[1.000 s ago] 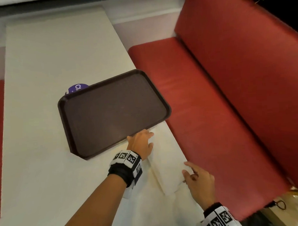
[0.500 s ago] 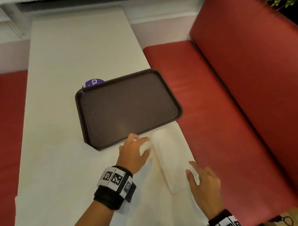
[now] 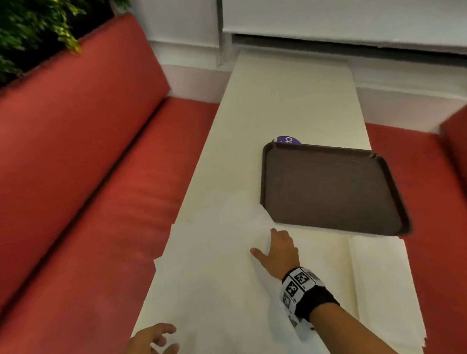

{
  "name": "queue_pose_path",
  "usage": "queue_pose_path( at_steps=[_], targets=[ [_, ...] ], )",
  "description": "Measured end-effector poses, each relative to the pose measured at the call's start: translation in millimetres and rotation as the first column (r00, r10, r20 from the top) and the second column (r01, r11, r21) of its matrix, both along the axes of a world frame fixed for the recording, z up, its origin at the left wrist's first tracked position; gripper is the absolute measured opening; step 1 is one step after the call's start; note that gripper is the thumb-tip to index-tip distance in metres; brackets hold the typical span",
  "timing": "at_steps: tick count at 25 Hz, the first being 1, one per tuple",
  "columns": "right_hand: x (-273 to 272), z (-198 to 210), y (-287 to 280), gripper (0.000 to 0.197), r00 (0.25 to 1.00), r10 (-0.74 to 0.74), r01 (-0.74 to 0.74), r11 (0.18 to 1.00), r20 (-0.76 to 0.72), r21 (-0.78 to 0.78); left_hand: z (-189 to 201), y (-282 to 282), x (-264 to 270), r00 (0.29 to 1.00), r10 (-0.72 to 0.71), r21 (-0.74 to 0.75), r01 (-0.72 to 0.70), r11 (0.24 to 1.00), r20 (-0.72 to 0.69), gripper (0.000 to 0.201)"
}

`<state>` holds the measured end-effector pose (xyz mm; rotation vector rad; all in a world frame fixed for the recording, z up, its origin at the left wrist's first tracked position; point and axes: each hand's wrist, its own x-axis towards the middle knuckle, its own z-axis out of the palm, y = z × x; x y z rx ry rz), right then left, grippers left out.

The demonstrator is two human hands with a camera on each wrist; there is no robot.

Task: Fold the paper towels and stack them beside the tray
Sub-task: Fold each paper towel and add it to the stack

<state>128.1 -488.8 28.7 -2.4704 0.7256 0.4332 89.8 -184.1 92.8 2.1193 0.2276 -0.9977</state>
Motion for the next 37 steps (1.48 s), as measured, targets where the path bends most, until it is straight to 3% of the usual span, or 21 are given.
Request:
queue_pose_path(
  at_steps=[2, 4, 6, 8, 10, 12, 15, 17, 20, 22, 24, 26, 28, 30, 33, 35, 37],
  targets=[
    [32, 3, -2, 0.083, 0.994, -0.093, 0.090, 0.995, -0.051, -0.053, -4, 24, 0, 0.949, 0.203, -0.064, -0.224, 0.972, -0.240, 0.023],
    [57, 6, -4, 0.077, 0.986, -0.145, 0.138, 0.986, -0.085, -0.091, -9, 47, -1, 0.901, 0.315, -0.008, -0.332, 0.943, -0.300, 0.019],
    [72, 6, -4, 0.065, 0.986, -0.156, 0.149, 0.982, -0.061, -0.114, -13, 57, 0, 0.825, 0.442, -0.015, -0.477, 0.879, -0.351, 0.028],
    [80, 5, -2, 0.052, 0.979, -0.202, 0.202, 0.975, 0.014, -0.089, -21, 70, 5, 0.692, 0.608, -0.019, -0.666, 0.745, -0.390, 0.042],
    [85, 9, -2, 0.043, 0.963, -0.258, 0.262, 0.964, 0.078, -0.053, -23, 73, 3, 0.663, 0.642, -0.030, -0.704, 0.709, -0.385, 0.041],
    [87, 18, -4, 0.028, 0.952, -0.265, 0.275, 0.961, 0.156, -0.044, -22, 72, 2, 0.711, 0.608, -0.052, -0.663, 0.746, -0.353, 0.031],
    [81, 39, -13, 0.013, 0.906, -0.153, 0.178, 0.984, 0.394, -0.027, -23, 66, 3, 0.851, 0.511, -0.074, -0.522, 0.850, -0.122, 0.009],
    [68, 66, -20, 0.012, 0.815, -0.029, 0.074, 0.996, 0.579, -0.054, -23, 59, 6, 0.958, 0.271, -0.100, -0.262, 0.960, 0.091, 0.026],
    [48, 121, -24, 0.006, 0.651, 0.068, -0.015, 0.997, 0.756, -0.077, -7, 34, 19, 0.946, 0.034, -0.058, -0.017, 0.998, 0.323, 0.048],
    [32, 162, -29, 0.006, 0.590, 0.066, -0.015, 0.997, 0.804, -0.070, 14, 4, 34, 0.906, -0.009, -0.090, 0.052, 0.995, 0.423, 0.041],
    [16, 199, -35, 0.008, 0.528, 0.020, -0.017, 1.000, 0.849, -0.012, 37, -27, 53, 0.871, 0.010, -0.207, 0.106, 0.973, 0.491, 0.033],
    [-1, 228, -41, 0.014, 0.457, -0.080, -0.060, 0.991, 0.886, 0.121, 63, -62, 77, 0.868, 0.088, -0.379, 0.120, 0.917, 0.489, 0.059],
    [-17, 245, -45, 0.017, 0.418, -0.216, -0.111, 0.952, 0.883, 0.285, 91, -94, 98, 0.913, 0.086, -0.530, 0.154, 0.834, 0.400, 0.083],
    [-35, 251, -51, 0.015, 0.415, -0.350, -0.121, 0.894, 0.840, 0.432, 114, -123, 106, 0.968, 0.000, -0.696, 0.180, 0.695, 0.249, 0.088],
    [-61, 243, -62, 0.009, 0.473, -0.498, -0.051, 0.808, 0.727, 0.587, 130, -151, 103, 0.965, -0.134, -0.794, 0.261, 0.549, 0.225, 0.068],
    [-76, 233, -70, 0.019, 0.529, -0.586, 0.020, 0.731, 0.613, 0.682, 134, -161, 99, 0.952, -0.146, -0.782, 0.304, 0.544, 0.269, 0.053],
    [-92, 227, -77, 0.027, 0.605, -0.629, 0.031, 0.631, 0.488, 0.775, 138, -169, 96, 0.944, -0.132, -0.749, 0.321, 0.579, 0.302, 0.026]
  ],
)
